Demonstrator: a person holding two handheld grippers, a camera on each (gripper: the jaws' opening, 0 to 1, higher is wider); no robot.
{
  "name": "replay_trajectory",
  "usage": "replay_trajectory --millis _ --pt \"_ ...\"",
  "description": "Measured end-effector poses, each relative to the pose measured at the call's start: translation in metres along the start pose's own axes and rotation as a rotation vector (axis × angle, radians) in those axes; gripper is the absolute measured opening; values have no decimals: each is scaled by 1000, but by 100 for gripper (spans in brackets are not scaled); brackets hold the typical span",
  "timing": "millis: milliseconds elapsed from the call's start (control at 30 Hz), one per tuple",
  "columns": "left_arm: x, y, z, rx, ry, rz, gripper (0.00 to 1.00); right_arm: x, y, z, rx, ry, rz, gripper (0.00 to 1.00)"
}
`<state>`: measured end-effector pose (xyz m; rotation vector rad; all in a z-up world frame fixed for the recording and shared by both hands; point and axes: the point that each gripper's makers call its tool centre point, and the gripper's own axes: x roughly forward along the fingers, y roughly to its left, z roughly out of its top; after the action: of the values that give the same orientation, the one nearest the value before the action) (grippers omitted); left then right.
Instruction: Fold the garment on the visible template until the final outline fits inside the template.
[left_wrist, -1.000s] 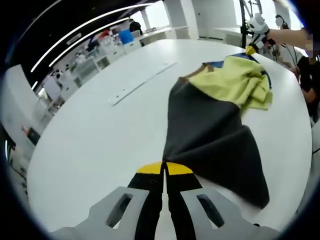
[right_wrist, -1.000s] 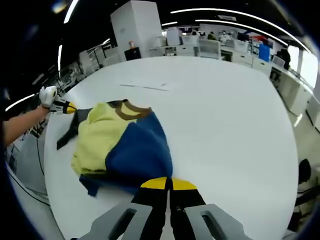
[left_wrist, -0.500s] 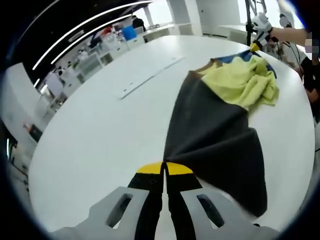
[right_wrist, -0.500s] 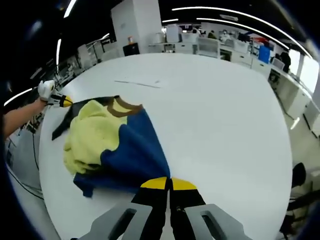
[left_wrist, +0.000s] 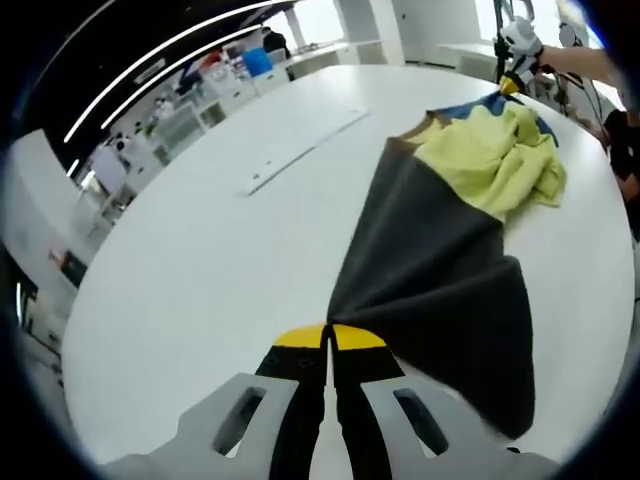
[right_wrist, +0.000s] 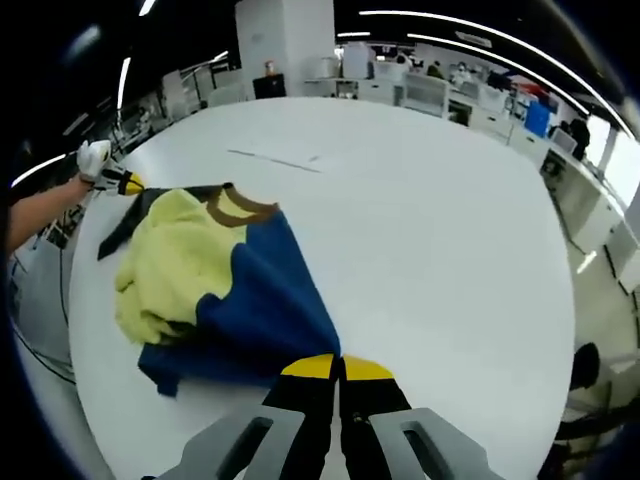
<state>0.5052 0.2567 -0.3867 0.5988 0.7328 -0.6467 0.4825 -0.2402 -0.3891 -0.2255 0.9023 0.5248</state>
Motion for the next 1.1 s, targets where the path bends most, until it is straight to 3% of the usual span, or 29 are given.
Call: replay_trajectory --millis 500,700,867,1100 --pt "5 20 15 20 0 24 0 -11 -7 23 -57 -15 -28 0" --pt "16 6 -4 5 59 -18 0 1 2 5 -84 52 -19 0" --pt "22 -8 -19 -25 96 -78 0 6 1 -4 -47 77 5 0" --pt "21 -12 -21 -65 94 -97 0 13 8 -22 -21 119 30 0"
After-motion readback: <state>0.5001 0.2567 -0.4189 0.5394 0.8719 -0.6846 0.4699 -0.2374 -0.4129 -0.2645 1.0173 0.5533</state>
